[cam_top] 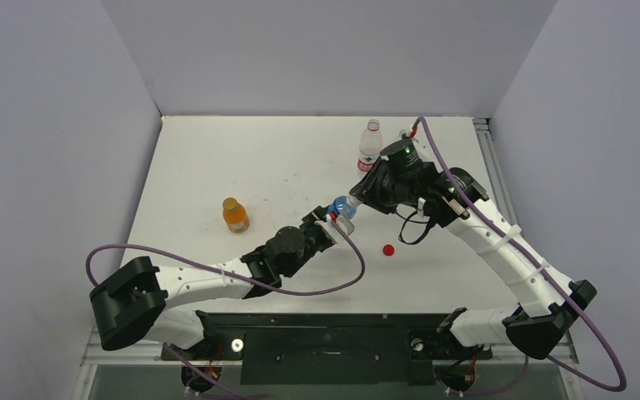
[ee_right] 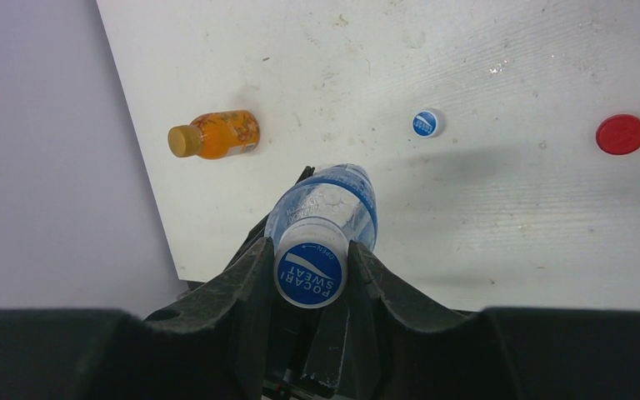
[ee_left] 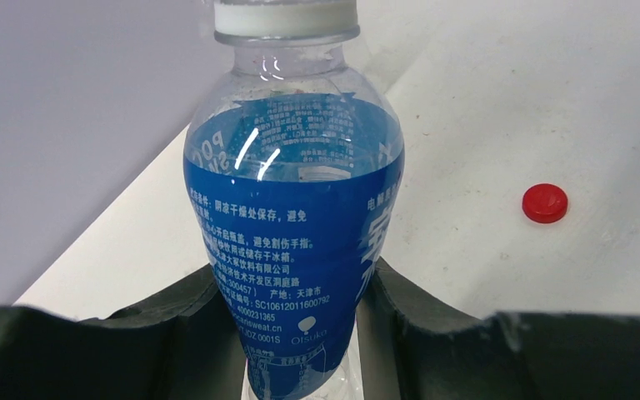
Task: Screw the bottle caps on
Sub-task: Screw the bottle cap onto the plastic bottle.
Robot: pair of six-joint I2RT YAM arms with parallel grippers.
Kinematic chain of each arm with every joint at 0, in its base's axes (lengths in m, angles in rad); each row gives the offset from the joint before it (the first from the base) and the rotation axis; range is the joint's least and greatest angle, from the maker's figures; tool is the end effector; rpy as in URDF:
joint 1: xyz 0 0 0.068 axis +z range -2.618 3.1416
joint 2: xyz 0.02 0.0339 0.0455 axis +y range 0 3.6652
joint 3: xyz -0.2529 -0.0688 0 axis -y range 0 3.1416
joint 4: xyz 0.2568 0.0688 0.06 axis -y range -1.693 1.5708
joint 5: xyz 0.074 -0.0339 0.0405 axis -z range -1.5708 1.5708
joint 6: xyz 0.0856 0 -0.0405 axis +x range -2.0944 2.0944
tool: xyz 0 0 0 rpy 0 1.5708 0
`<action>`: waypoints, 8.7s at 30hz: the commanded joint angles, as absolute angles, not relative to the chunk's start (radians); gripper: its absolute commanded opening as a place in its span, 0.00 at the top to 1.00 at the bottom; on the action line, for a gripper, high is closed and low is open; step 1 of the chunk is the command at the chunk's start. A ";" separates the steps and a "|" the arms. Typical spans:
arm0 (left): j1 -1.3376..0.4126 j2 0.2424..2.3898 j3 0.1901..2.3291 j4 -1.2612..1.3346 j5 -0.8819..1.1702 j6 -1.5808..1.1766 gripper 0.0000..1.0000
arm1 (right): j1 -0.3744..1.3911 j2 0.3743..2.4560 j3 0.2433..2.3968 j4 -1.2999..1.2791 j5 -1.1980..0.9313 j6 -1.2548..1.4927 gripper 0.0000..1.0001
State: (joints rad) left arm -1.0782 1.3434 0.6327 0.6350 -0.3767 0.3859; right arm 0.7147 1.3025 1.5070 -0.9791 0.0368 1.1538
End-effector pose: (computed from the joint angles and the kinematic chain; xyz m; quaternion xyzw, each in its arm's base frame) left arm 0.1932 -0.2934 0.2262 0.3868 0.6209 -0.0974 0.6748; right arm 0.2334 0.1983 0.3567 0.2077 0.8980 0.3016 0.2440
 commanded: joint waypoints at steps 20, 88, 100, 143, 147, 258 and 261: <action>-1.040 1.389 0.693 0.757 -0.305 0.244 1.00 | 0.761 1.311 1.607 -1.081 0.039 1.136 0.57; -0.887 1.078 0.679 0.304 0.478 0.026 1.00 | 0.774 1.140 1.517 -0.963 -0.303 0.335 0.52; -0.887 1.097 0.686 0.307 0.484 0.026 1.00 | 0.761 1.154 1.502 -0.939 -0.319 0.355 0.64; -1.091 1.335 0.734 0.810 -0.450 0.304 1.00 | 0.759 1.296 1.449 -0.908 -0.003 0.965 0.96; -1.087 1.330 0.723 0.796 -0.436 0.290 1.00 | 0.760 1.291 1.480 -0.924 0.036 0.967 0.89; -0.878 1.096 0.677 0.451 0.423 -0.130 1.00 | 0.740 1.117 1.442 -0.772 -0.345 0.430 0.78; -0.877 1.102 0.690 0.440 0.367 -0.121 1.00 | 0.763 1.130 1.459 -0.800 -0.286 0.427 0.80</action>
State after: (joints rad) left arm -0.8825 1.0916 0.6437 0.3988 0.4309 -0.1200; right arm 0.7273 1.1145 1.4414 -0.7853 -0.3298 0.4297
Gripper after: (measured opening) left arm 0.386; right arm 0.297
